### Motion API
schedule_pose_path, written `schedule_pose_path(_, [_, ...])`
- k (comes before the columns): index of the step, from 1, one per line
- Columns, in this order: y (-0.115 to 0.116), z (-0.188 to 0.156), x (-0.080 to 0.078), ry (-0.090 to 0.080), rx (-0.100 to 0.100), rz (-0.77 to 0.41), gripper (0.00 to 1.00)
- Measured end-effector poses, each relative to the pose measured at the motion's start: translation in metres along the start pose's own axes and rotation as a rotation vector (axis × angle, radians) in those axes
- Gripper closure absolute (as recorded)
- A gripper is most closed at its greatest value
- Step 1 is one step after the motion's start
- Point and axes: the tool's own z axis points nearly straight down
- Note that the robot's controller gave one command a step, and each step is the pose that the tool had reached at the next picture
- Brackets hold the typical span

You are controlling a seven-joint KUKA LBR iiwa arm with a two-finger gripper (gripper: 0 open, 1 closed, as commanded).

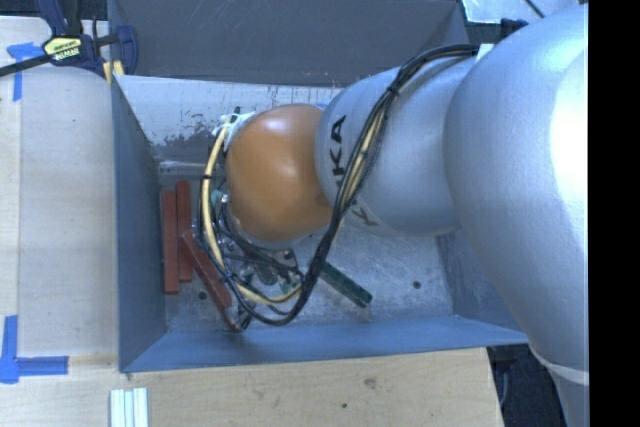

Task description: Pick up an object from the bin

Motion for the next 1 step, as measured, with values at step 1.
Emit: schedule_pose_path(1, [-0.0306,0.0299,-0.0321,-0.006,0.000,-0.023,0.00])
